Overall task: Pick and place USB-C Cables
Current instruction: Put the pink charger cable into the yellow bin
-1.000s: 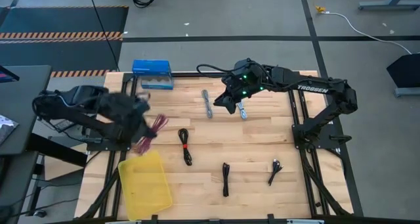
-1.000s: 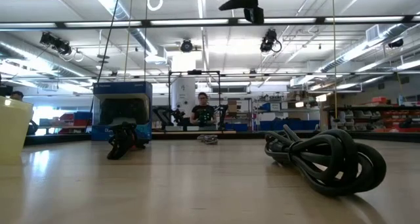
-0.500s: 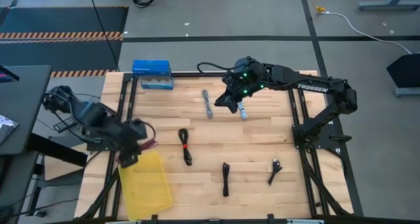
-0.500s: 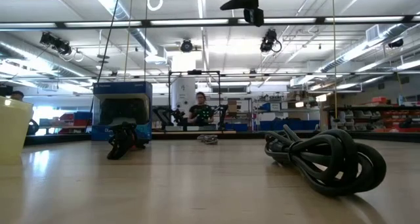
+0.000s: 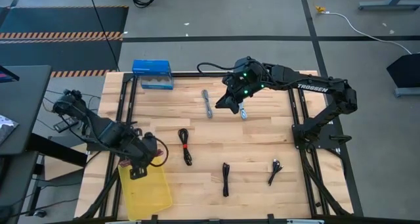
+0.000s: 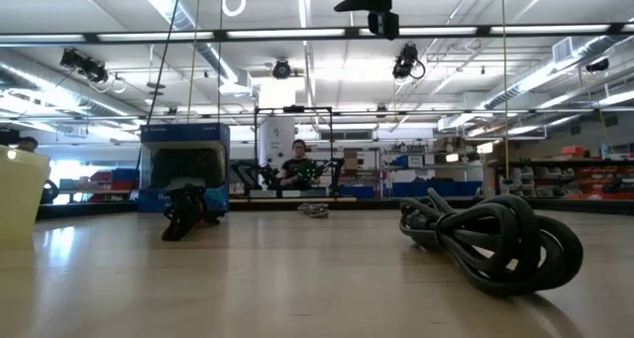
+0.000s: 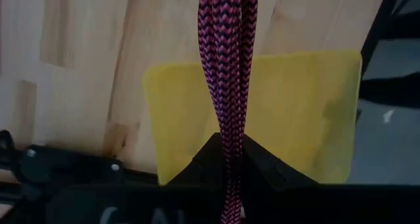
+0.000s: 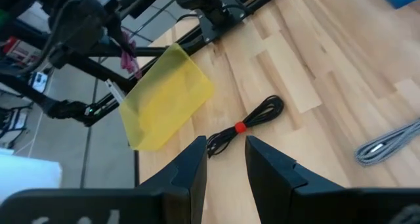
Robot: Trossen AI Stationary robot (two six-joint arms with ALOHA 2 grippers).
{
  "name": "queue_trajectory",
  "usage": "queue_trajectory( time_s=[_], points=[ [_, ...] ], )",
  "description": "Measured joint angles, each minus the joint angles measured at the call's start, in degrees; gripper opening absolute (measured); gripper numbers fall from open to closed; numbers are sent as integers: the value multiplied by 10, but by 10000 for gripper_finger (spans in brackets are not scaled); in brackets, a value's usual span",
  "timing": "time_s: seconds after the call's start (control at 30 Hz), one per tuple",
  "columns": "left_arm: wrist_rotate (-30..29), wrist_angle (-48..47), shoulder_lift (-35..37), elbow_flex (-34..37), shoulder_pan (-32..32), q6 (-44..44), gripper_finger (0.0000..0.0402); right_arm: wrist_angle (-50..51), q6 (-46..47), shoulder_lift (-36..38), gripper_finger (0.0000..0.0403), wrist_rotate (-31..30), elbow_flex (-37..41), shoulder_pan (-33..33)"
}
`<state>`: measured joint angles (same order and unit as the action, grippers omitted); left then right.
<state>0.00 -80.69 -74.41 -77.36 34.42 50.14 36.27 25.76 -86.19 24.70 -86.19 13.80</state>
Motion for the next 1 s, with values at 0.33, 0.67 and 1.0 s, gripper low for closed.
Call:
queue_trajectory(
  time_s=[0.33,0.67,1.0],
  points=[
    [-7,41,-11,0,40,243,29,30,-4,0,110,45,0,0],
    [-17,38,-60,0,148,514,29,61,15,0,110,55,0,-2],
    [-40,29,-117,0,207,733,29,59,78,0,110,52,0,-5]
  ],
)
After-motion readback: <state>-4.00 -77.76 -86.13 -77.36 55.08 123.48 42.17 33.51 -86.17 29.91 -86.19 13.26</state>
